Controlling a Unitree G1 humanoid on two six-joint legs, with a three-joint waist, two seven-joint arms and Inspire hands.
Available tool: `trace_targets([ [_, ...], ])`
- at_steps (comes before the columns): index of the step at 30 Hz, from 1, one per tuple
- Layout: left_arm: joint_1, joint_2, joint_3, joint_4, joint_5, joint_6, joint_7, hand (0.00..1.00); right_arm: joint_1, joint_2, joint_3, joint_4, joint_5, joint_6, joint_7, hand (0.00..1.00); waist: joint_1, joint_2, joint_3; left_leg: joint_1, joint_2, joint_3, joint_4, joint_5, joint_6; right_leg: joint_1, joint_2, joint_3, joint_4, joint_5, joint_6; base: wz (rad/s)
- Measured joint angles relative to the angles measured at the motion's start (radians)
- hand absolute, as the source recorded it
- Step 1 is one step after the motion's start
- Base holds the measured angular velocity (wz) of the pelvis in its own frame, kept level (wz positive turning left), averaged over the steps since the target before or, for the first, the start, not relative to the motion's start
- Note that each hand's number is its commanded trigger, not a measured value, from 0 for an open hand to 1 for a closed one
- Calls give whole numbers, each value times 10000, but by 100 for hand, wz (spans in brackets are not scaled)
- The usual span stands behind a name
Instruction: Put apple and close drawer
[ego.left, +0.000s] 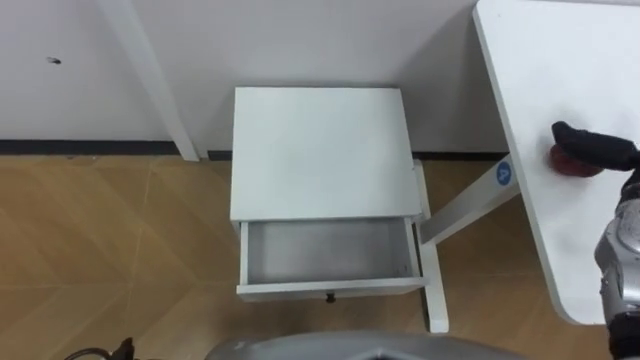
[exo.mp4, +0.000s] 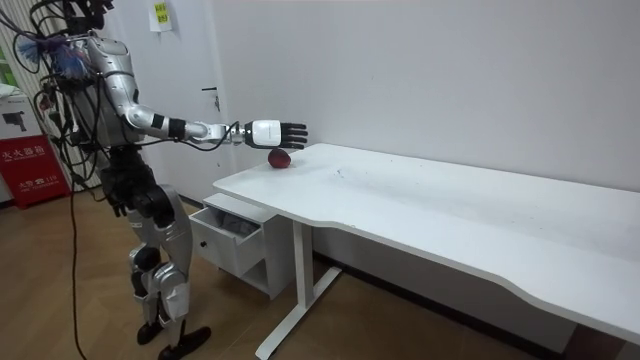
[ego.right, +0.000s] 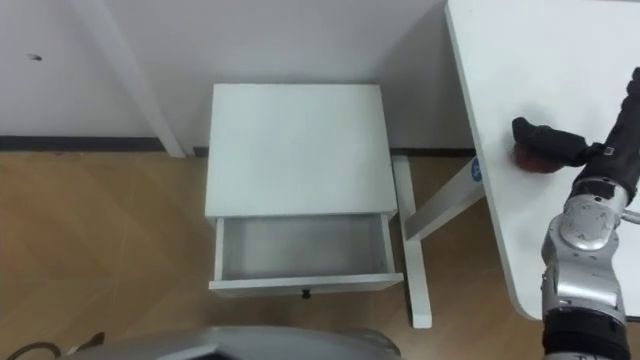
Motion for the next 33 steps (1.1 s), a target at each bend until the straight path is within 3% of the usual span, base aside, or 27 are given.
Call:
trace_targets([
  [13,16,-9,-5,45,-101,17,-203,0,0,16,145,-13,-15,0,592,0,-52,-19,16,25,-2,-31,5,0,0,114,-11,-104,-17,0,0,1],
  [24,116,-12,-182,109,-79,13,-115,0,-21,51,158,817,-14,1,1138,0,-50,105,88,14,-3,-33,-3,0,0,116,-7,-103,-26,0,0,0],
  [32,139,1,-212,105,12,12,-103,0,-17,50,450,1119,-299,-15,1343,0,-72,106,77,16,-2,-37,5,-1,0,122,-8,-111,-26,0,0,0],
  [33,169,5,-212,104,15,12,-99,0,-19,50,519,1129,-409,-27,1348,14,-71,114,73,15,-3,-37,5,-1,0,121,-8,-111,-27,0,0,0],
])
